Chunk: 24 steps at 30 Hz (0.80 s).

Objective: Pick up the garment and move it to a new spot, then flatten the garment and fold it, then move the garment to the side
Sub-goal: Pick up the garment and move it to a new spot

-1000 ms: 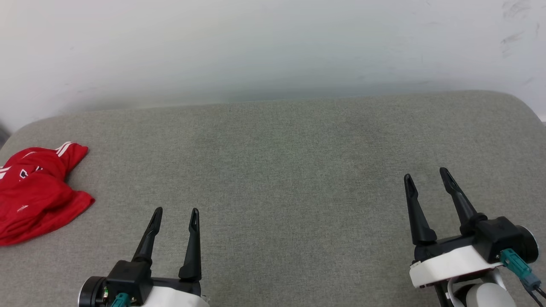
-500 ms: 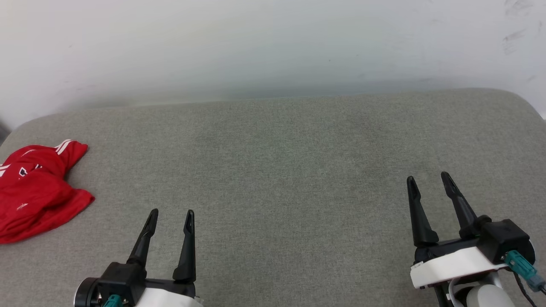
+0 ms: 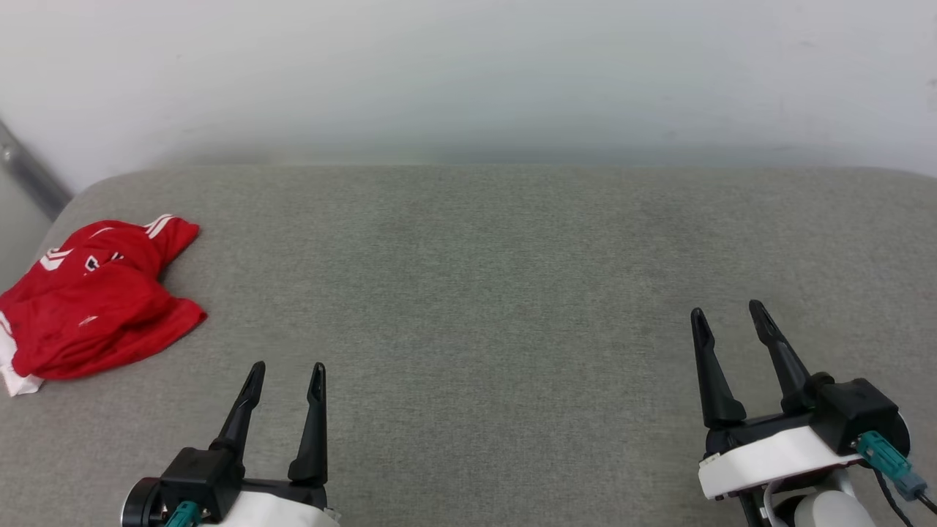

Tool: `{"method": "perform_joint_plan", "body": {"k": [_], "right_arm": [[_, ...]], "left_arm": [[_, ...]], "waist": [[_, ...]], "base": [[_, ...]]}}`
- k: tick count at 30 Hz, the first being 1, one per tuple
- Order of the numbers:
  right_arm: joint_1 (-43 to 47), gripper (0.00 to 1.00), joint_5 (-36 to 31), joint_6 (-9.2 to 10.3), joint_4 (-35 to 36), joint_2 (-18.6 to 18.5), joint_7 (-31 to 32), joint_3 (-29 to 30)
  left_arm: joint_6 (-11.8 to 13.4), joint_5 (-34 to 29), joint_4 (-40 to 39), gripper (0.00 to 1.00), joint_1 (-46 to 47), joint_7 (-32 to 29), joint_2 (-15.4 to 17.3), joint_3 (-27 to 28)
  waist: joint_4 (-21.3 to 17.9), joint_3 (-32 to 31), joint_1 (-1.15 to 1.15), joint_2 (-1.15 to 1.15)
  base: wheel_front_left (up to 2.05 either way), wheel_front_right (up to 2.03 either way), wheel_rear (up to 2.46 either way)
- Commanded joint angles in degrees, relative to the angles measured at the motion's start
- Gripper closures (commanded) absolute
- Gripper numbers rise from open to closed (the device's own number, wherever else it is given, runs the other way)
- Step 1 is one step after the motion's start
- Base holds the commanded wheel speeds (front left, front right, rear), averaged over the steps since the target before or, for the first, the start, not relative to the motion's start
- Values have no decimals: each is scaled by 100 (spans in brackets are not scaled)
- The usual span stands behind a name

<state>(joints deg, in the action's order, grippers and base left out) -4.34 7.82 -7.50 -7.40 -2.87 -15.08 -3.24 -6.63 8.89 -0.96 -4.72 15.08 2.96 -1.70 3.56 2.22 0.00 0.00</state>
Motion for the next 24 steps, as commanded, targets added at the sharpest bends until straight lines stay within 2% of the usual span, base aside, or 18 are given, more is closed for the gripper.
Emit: {"method": "perform_joint_plan", "body": {"k": [1,24], "right_arm": [[8,0,-38,2,-5,-1,-13,-16],[197,0,144,2,-148,0,-13,-360]], "left_arm": [[-29,6,25,0,42,15,-9,27],[-74,-241,113,0,-220,15,-9,327]], "waist": [[166,7,0,0],[2130,-322,0,0]], "base": [[0,0,0],[0,0,0]]}}
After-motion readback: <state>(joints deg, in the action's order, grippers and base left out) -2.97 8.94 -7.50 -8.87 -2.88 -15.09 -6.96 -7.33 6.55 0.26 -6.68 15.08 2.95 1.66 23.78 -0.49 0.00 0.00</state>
